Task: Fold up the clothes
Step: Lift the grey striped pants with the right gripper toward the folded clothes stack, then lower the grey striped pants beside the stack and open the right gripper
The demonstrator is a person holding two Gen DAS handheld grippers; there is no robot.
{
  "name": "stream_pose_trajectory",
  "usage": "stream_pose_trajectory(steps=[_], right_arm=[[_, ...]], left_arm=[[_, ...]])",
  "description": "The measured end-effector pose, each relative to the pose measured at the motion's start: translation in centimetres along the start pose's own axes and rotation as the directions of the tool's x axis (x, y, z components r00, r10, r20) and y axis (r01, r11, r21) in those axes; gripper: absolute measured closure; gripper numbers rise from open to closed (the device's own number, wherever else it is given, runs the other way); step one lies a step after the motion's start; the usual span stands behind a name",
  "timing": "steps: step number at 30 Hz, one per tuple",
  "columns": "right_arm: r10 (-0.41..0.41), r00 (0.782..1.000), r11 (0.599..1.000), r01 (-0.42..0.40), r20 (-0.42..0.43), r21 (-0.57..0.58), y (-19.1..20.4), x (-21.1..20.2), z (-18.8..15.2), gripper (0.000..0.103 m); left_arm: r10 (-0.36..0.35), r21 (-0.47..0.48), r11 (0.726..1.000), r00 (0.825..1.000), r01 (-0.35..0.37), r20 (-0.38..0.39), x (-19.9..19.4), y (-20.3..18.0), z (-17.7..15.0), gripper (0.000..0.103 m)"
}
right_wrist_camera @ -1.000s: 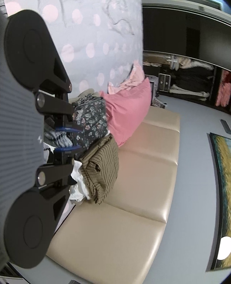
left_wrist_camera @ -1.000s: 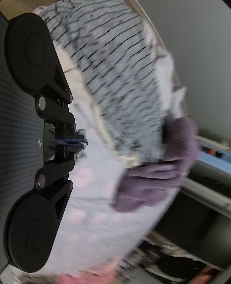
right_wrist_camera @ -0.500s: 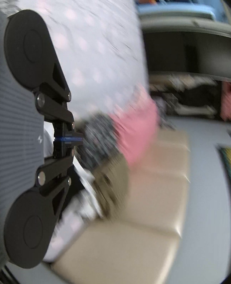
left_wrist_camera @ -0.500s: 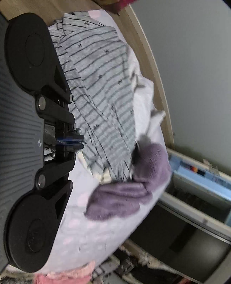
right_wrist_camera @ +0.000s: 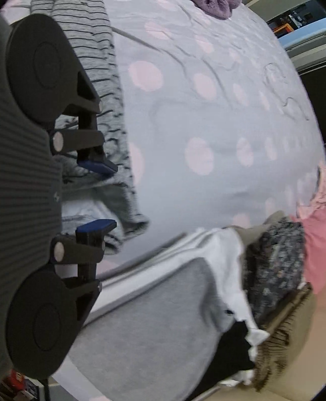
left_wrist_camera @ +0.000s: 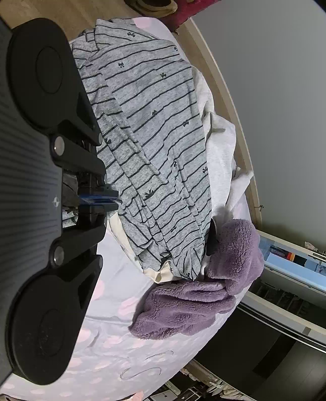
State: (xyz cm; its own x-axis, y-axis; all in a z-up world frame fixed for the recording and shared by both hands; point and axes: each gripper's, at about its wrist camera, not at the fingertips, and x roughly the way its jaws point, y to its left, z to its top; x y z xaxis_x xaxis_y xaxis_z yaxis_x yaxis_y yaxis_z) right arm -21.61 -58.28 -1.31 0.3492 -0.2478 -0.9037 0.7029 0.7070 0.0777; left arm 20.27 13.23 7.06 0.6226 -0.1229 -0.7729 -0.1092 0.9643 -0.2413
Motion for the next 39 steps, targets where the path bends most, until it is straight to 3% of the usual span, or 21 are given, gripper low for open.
stream_pose_trajectory(steps=[2, 3, 6, 9, 11, 14, 18, 22, 24, 25, 29, 34, 39], right_arm=[[0.069, 0.996, 0.998, -0.068, -0.063, 0.015, -0.4, 0.5, -0.6, 0.063], [0.103, 0.990, 0.995, -0.101, -0.094, 0.025, -0.6, 0.8, -0.9, 0.081], [0.186, 0.977, 0.983, -0.184, -0.105, 0.023, -0.7, -0.1, -1.6, 0.096], [0.164, 0.986, 0.986, -0.164, 0.011, 0.021, -0.9, -3.0, -1.7, 0.097], [0.184, 0.975, 0.977, -0.195, 0.127, 0.086, -2.1, -5.5, -1.6, 0.097], [0.188, 0.929, 0.955, -0.249, 0.319, 0.159, -4.2, -9.9, -1.5, 0.097], [0.124, 0.852, 0.932, -0.276, 0.508, 0.235, -6.7, -15.5, -2.1, 0.097], [0.078, 0.770, 0.914, -0.309, 0.633, 0.263, -7.5, -19.1, -1.3, 0.097], [0.058, 0.746, 0.921, -0.297, 0.663, 0.253, -6.6, -19.9, 0.1, 0.097], [0.051, 0.744, 0.925, -0.286, 0.666, 0.249, -6.1, -19.9, 0.9, 0.097], [0.030, 0.787, 0.950, -0.214, 0.616, 0.226, -3.5, -16.8, 5.2, 0.097], [-0.047, 0.857, 0.971, -0.081, 0.512, 0.225, 0.3, -7.4, 11.9, 0.097], [-0.145, 0.882, 0.977, 0.056, 0.449, 0.206, 3.0, 1.8, 17.7, 0.097]], left_arm=[[0.003, -0.006, 1.000, 1.000, -0.003, 0.001, -0.1, 0.2, 0.0, 0.102], [0.006, -0.009, 1.000, 1.000, -0.006, 0.001, -0.2, 0.3, -0.1, 0.102], [0.011, -0.019, 1.000, 1.000, -0.011, 0.002, -0.5, 0.6, -0.1, 0.102], [-0.009, -0.042, 0.999, 1.000, 0.010, 0.024, -1.2, 1.0, 0.0, 0.102], [-0.035, -0.075, 0.996, 0.998, 0.040, 0.060, -2.3, 1.4, 0.2, 0.102], [-0.085, -0.121, 0.988, 0.990, 0.098, 0.111, -4.2, 2.3, 0.6, 0.102], [-0.130, -0.165, 0.974, 0.979, 0.155, 0.154, -6.4, 3.2, 1.1, 0.102], [-0.177, -0.179, 0.961, 0.965, 0.212, 0.194, -8.0, 2.8, 2.1, 0.102], [-0.172, -0.155, 0.966, 0.963, 0.206, 0.208, -8.0, 1.6, 3.0, 0.102], [-0.160, -0.137, 0.972, 0.964, 0.192, 0.212, -7.7, 0.8, 3.5, 0.102], [-0.085, -0.067, 0.993, 0.976, 0.100, 0.201, -4.8, -2.5, 5.4, 0.102], [0.052, 0.030, 0.998, 0.984, -0.058, 0.169, 3.2, -7.3, 6.8, 0.102], [0.096, 0.127, 0.985, 0.978, -0.121, 0.183, 10.9, -14.0, 8.6, 0.102]])
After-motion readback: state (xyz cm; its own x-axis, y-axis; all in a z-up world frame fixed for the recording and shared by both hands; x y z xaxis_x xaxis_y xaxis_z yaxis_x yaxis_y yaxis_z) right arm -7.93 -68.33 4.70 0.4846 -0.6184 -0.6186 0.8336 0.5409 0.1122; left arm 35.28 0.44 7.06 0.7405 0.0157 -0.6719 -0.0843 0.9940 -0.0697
